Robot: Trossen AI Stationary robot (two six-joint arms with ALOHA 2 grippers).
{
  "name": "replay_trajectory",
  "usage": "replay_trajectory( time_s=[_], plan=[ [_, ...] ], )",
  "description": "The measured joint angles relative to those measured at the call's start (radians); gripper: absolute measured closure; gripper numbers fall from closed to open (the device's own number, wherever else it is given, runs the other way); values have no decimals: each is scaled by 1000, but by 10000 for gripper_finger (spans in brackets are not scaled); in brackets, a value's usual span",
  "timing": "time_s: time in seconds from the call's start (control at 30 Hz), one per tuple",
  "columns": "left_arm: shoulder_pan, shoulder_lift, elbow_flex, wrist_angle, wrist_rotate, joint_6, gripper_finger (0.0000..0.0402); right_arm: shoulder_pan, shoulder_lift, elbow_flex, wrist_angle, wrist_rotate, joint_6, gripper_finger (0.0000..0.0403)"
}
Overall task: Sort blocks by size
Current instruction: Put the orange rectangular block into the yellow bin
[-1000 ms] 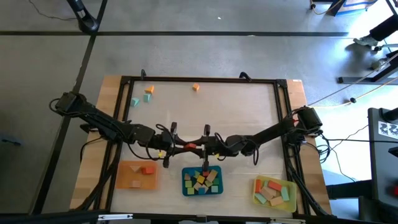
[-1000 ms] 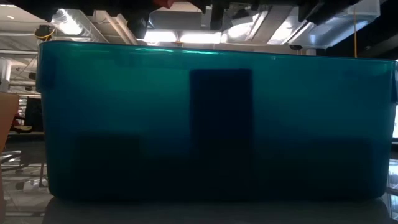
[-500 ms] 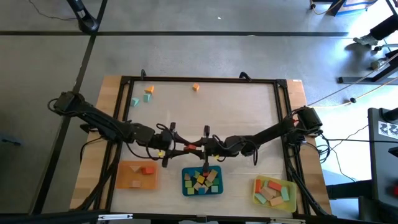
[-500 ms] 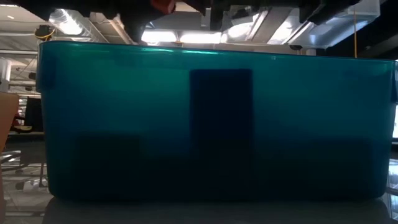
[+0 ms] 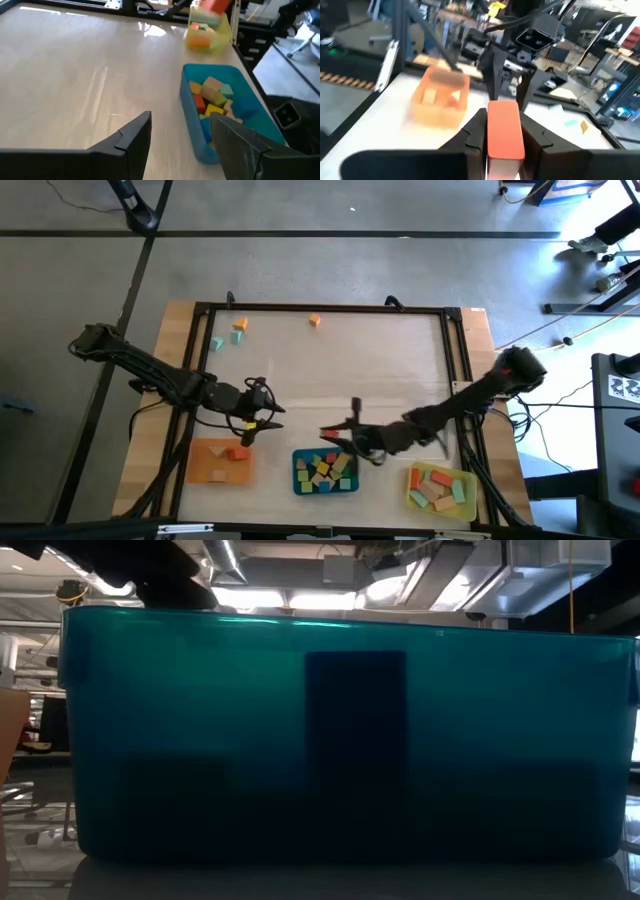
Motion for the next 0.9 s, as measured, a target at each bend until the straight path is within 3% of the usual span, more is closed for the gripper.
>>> replay_trajectory(
  time_s=[0.13, 0.33, 0.5, 0.7, 0.9],
  plan=[
    [-5, 0, 0, 5, -4, 28, 215, 95, -108, 1, -225, 28, 117, 330],
    [-4, 0, 0, 2, -17, 22, 215, 233, -241, 1, -538, 62, 472, 331],
    [-4, 0, 0, 2, -17, 21, 215, 320, -308, 1, -788, -21, 896, 330],
    [-3, 0, -1, 2, -19, 16, 215, 411, -309, -17, -1101, -182, 1547, 330],
    [-1, 0, -1, 5, -19, -1, 215, 512, -305, -105, -1176, -272, 1941, 329]
  ],
)
